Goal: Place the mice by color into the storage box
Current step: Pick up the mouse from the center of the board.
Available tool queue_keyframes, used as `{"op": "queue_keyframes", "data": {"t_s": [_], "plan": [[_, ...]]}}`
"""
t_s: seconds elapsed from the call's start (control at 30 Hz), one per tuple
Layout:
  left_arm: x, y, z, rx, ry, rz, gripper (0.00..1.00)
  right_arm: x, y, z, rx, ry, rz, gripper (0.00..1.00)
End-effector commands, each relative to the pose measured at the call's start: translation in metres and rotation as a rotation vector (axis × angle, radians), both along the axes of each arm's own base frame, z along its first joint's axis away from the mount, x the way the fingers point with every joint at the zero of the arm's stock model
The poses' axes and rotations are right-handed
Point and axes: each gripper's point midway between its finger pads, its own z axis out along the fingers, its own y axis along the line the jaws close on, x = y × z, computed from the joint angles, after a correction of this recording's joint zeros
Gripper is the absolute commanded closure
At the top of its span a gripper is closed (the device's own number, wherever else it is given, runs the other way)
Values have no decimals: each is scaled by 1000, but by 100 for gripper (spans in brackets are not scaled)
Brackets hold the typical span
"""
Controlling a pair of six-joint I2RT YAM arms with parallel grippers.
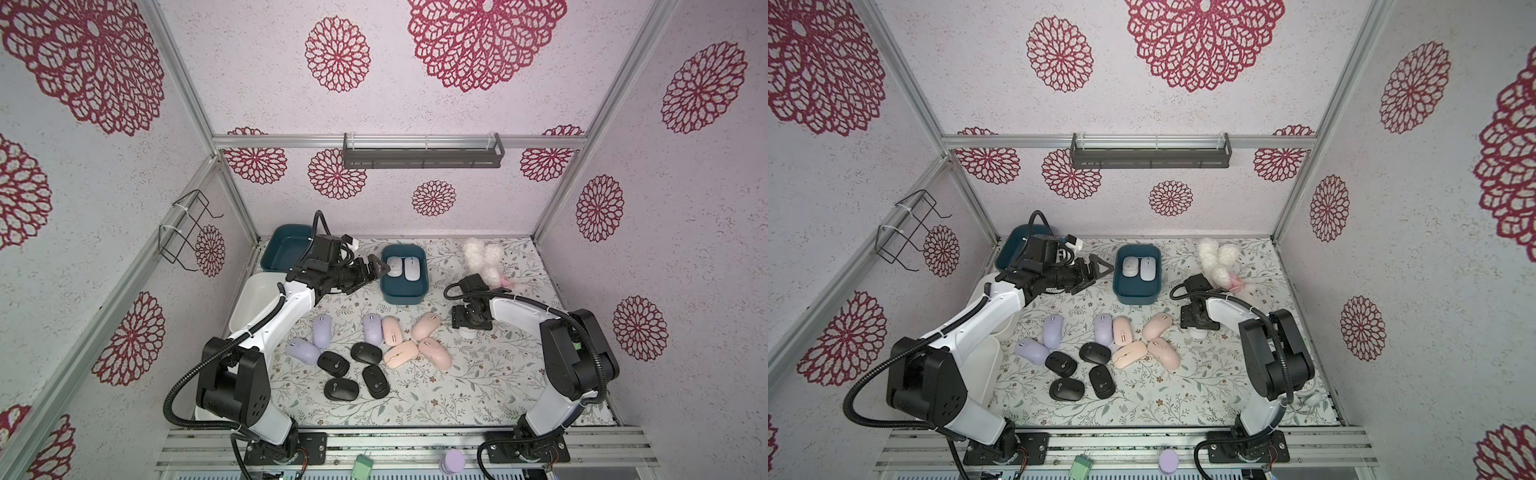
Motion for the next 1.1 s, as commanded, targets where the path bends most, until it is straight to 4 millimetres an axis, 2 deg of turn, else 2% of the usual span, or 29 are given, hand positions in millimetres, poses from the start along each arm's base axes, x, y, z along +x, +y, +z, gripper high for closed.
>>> {"op": "queue_keyframes", "data": {"t_s": [0.0,0.37,0.4,0.53,0.7,0.83,0.97,1.07], "plan": [[0,-4,21,-22,-52,-16,0,1,-3,-1,16,0,-34,26],[1,-2,21,-13,-55,-10,0,-3,-7,-11,7,14,-46,29],[0,-3,20,-14,-52,-13,0,-3,-6,-9,11,10,-46,32],[0,-2,22,-14,-57,-12,1,1,-6,6,23,-40,-53,41],[4,9,26,-3,-67,22,1,9,4,43,18,-118,-30,45],[12,27,28,13,-77,77,1,17,32,80,31,-189,22,45],[22,53,28,17,-69,154,1,36,82,114,77,-271,89,45],[29,73,24,41,-63,220,1,56,119,127,148,-318,105,46]]}}
